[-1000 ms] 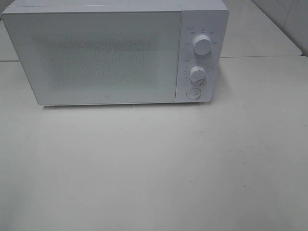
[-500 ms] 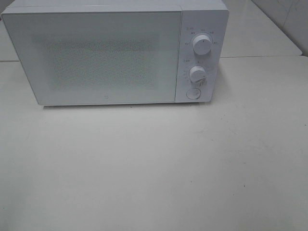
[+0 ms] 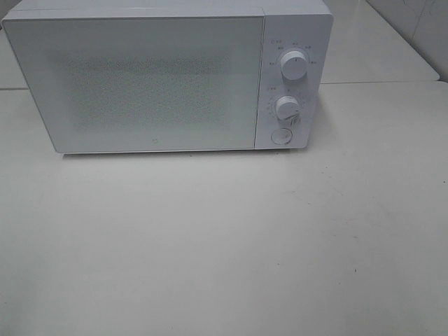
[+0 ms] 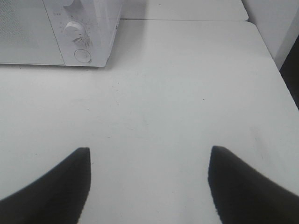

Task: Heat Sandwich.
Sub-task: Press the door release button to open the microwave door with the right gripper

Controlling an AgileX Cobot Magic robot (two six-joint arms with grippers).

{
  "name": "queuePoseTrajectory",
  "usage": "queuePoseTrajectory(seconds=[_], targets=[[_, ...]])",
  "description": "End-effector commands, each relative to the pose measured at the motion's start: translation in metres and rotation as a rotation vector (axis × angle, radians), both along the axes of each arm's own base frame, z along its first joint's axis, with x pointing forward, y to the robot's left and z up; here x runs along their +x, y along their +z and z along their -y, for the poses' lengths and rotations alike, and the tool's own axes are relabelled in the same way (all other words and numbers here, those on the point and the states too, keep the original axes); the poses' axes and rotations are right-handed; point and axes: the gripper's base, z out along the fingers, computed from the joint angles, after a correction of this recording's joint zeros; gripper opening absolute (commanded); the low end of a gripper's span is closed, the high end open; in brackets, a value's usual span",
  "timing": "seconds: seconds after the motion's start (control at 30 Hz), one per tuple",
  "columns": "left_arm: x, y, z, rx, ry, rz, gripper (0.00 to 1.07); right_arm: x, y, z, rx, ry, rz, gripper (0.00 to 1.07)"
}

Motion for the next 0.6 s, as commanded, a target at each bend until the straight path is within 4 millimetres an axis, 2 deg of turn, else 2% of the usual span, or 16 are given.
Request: queuePoseTrajectory(seconds=[0.03,0.33,0.47,0.5,0.6], targets=[[-0.002,0.001,0.0,-0.001,0.006,0.03,0.71,-0.004,0.0,0.001,-0.005,-0.006,0.032,0.7],[-0.002,0.001,0.0,-0.001,0.006,0.03,0.71,-0.005,0.005,0.001,0.001,-0.011,0.065,0.7],[-0.002,0.001,0.0,-0.001,0.006,0.03,0.71,0.001,0.03,0.0,0.012,-0.003,0.326,0.7],[-0.002,0.001,0.0,-0.001,0.006,0.03,0.71,0.001,0.03,0.0,0.012,-0.003,0.326,0.7],[-0.002,0.001,0.0,-0.001,0.006,0.03,0.71,0.017,0.039,-0.001,0.018,0.004,0.493,0.7]])
